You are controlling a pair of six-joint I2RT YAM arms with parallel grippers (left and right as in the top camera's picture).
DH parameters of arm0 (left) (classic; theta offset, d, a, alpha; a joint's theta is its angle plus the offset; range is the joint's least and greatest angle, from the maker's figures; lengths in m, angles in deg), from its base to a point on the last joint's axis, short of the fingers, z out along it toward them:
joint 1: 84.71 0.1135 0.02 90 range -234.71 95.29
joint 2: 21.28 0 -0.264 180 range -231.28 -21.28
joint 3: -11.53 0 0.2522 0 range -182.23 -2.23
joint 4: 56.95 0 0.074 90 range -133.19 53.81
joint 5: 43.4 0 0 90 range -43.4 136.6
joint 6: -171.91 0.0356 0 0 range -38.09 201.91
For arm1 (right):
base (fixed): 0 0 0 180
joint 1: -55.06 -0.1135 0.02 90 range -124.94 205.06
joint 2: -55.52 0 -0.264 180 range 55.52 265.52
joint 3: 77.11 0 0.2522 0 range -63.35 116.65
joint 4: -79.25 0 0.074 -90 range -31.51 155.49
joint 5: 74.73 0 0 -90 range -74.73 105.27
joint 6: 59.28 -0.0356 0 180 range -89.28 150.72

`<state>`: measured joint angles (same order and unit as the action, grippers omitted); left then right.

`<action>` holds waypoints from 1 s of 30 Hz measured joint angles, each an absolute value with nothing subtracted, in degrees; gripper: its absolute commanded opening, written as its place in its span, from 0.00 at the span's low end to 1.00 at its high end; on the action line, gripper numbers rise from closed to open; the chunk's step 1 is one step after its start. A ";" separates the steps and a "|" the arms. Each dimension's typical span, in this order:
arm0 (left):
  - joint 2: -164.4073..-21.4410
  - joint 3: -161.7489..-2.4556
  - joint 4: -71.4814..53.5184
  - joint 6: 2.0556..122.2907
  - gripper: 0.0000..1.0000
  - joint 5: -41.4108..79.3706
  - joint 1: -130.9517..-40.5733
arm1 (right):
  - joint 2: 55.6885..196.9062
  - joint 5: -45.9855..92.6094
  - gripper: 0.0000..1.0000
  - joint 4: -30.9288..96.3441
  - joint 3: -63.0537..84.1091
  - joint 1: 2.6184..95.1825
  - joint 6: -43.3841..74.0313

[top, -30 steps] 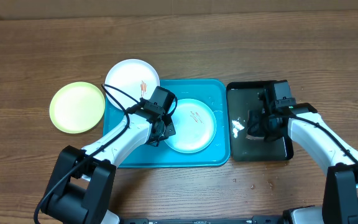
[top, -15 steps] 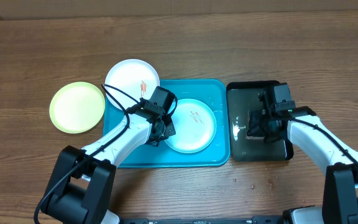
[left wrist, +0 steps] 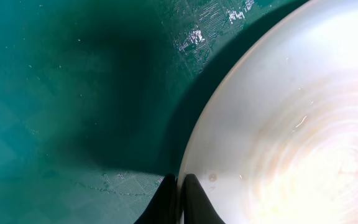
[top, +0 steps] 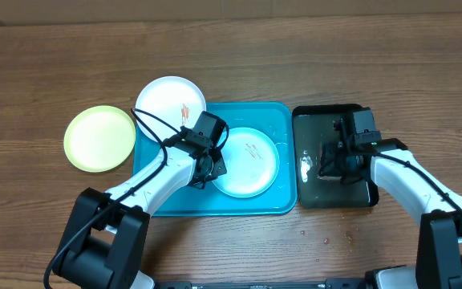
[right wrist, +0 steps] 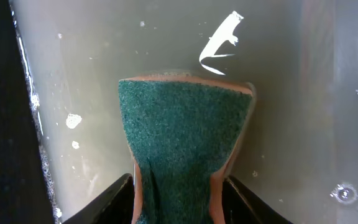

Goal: Clean dirty plates on tray and stack at the side
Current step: 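Lift the sponge with right gripper and move it toward the teal tray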

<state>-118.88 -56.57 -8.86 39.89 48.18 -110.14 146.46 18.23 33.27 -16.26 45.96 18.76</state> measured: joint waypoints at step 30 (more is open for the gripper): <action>-118.88 -56.57 -8.86 39.89 0.07 48.18 -110.14 | 147.31 17.75 0.04 33.79 -16.74 45.96 18.71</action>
<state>-118.88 -56.57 -8.86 39.89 48.18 -110.14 147.31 17.75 33.79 -16.74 45.96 18.71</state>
